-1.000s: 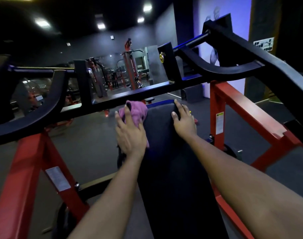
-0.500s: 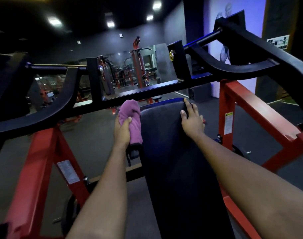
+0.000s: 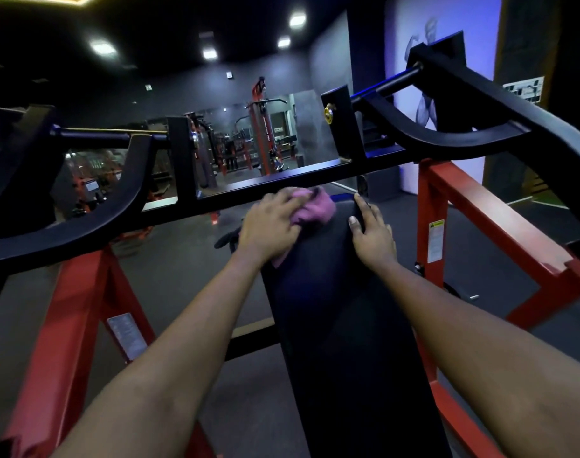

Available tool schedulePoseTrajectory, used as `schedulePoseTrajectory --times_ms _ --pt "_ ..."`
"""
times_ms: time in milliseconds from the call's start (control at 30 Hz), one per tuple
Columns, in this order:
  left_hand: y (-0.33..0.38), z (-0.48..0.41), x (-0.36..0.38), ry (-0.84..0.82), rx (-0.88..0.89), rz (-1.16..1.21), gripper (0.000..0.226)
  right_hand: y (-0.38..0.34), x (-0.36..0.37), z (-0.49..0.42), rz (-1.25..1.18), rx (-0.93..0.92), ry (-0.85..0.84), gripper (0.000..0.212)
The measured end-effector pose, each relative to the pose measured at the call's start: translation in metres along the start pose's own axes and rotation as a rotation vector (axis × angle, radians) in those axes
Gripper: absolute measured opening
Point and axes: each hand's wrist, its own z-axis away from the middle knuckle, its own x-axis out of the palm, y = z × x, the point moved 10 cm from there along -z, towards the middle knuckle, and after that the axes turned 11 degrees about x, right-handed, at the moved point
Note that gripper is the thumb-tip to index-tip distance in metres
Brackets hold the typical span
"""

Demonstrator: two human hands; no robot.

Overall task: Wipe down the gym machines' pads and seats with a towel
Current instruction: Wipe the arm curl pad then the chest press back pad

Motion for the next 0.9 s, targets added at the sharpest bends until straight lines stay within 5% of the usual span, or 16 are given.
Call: schedulePoseTrajectory --times_ms 233,333,467,700,800,900 --pt "-0.06 0.073 0.011 0.369 -0.623 0.712 0.021 -0.007 -0.004 0.012 0.044 0.06 0.011 0.053" --pt "-0.087 0.08 0.024 0.431 -0.818 0.97 0.027 -0.005 -0.004 0.008 0.021 0.032 -0.015 0.053" --pt "-0.084 0.08 0.03 0.399 -0.825 1.018 0.063 -0.004 -0.003 0.009 0.041 0.059 -0.003 0.052" --pt "-0.043 0.145 0.062 0.579 -0.956 1.095 0.061 -0.004 -0.002 0.011 0.06 0.082 0.006 0.052" --pt "-0.01 0.2 0.097 0.526 -1.104 1.116 0.059 -0.008 -0.003 0.015 0.052 0.087 -0.023 0.053" --pt "0.02 0.222 0.102 0.414 -1.039 1.11 0.056 -0.006 -0.004 0.023 -0.01 0.084 -0.043 0.054"
